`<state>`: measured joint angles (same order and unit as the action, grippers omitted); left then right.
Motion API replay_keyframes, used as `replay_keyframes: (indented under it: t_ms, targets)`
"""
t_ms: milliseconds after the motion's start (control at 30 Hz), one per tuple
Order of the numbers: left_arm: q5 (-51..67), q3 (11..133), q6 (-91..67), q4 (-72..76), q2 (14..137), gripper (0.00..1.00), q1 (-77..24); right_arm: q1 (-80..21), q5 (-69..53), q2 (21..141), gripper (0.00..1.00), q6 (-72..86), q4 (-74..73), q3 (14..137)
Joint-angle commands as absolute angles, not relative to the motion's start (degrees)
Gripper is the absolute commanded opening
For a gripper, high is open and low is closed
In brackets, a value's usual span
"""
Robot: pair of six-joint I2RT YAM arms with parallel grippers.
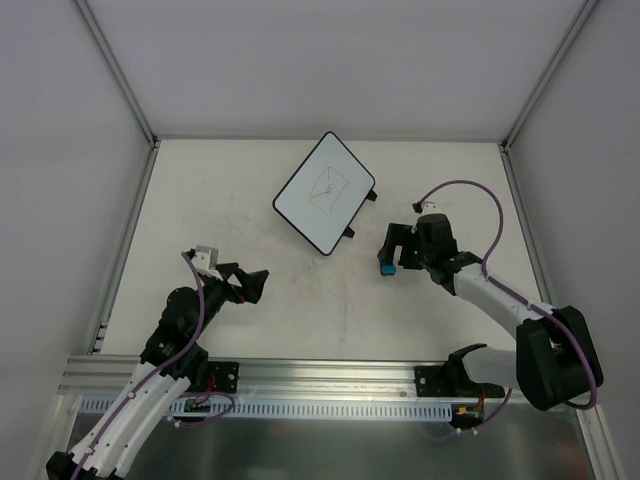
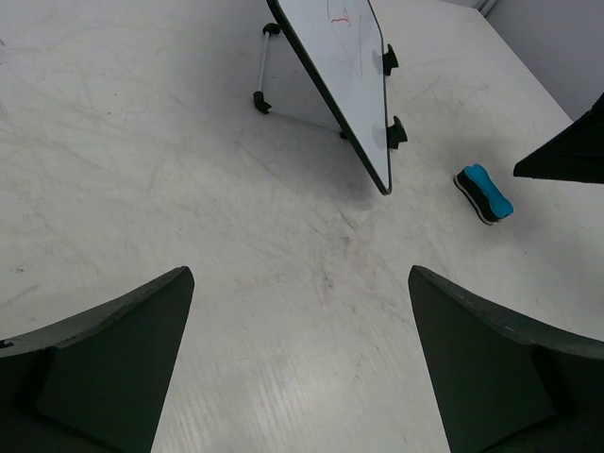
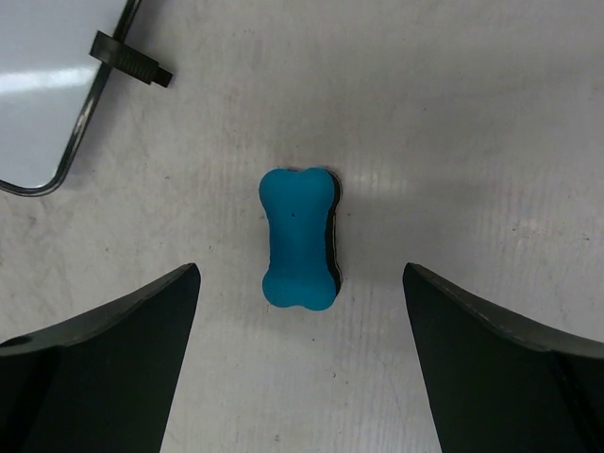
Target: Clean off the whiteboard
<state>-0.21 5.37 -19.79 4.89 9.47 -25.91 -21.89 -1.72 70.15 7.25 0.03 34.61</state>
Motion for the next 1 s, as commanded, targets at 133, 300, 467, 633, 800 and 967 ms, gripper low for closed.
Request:
replay_keyframes:
  t_ms: [133, 300, 467, 633, 800, 967]
  targets:
    - [1.67, 6.68, -18.02, 6.77, 9.84, 0.99, -26.19, -27.06, 5.79, 79.18, 0.86, 2.90, -9.40, 43.41]
    - [1.84, 6.77, -18.11, 6.77, 9.93, 0.99, -26.19, -29.44, 8.79, 82.35, 0.73, 1.76, -11.33, 45.96]
    - [1.85, 6.68, -18.11, 6.77, 9.93, 0.99, -26.28, -30.59, 10.28, 84.37, 0.71, 1.58, -12.39, 47.89]
    - [1.85, 6.77, -18.19, 6.85, 10.28, 0.99, -26.28, -30.94, 10.72, 86.74, 0.63, 1.23, -13.18, 49.48]
    - [1.93, 6.77, -18.19, 6.86, 10.46, 0.99, -26.19, -31.20, 11.51, 88.24, 0.55, 1.32, -13.54, 50.36]
    - [1.93, 6.77, -18.19, 6.86, 10.55, 0.99, -26.28, -31.38, 11.69, 88.50, 0.50, 1.23, -13.71, 50.71]
